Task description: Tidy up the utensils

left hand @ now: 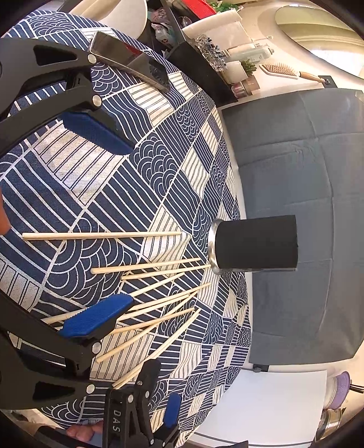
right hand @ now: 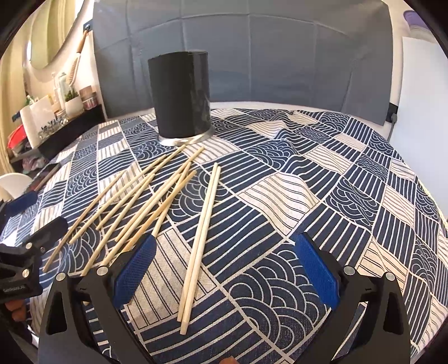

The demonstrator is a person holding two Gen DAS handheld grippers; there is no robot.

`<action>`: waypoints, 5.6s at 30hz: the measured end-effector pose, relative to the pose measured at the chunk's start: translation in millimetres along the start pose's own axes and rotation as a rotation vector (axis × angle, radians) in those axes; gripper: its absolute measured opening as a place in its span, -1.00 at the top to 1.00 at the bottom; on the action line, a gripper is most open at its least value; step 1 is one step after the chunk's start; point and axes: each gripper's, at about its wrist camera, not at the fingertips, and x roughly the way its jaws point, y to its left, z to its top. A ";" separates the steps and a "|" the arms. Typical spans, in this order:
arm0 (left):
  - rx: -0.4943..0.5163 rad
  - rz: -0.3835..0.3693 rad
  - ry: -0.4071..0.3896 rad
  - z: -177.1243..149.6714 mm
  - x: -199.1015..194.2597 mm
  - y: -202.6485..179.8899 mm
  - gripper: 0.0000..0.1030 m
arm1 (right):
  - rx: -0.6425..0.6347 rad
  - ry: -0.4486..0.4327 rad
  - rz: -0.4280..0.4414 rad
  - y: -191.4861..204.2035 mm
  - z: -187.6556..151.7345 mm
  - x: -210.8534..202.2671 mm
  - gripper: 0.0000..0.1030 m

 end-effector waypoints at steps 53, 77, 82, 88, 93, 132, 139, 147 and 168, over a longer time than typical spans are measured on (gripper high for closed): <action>0.003 -0.128 0.354 37.3 106.8 76.1 -0.92 | -0.020 0.383 0.002 -24.7 45.0 80.3 -0.86; 0.137 -0.285 0.432 31.4 81.9 105.7 0.64 | -0.048 0.387 0.094 -90.9 39.0 52.4 0.90; 0.000 -0.334 0.514 32.4 84.3 126.4 0.85 | 0.016 0.341 0.131 -101.7 33.3 44.5 0.91; -0.040 -0.306 0.474 30.5 66.6 133.2 0.91 | 0.020 0.258 0.171 -99.7 39.3 20.6 0.91; -0.066 -0.299 0.377 49.5 40.4 141.7 0.91 | 0.062 0.121 0.251 -103.0 58.5 -4.3 0.91; -0.215 -0.708 -0.633 255.5 81.0 88.6 0.91 | 0.219 -0.652 0.744 -25.6 262.6 36.1 0.90; -0.295 -0.656 -0.709 247.2 127.8 87.6 0.91 | 0.334 -0.702 0.680 -45.3 249.2 86.7 0.90; -0.212 -0.619 -0.729 240.7 134.7 76.1 0.91 | 0.266 -0.683 0.620 -31.2 247.9 110.1 0.90; -0.219 -0.413 -0.727 250.9 125.8 76.9 -0.89 | 0.241 -0.759 0.448 -34.8 257.4 66.3 -0.85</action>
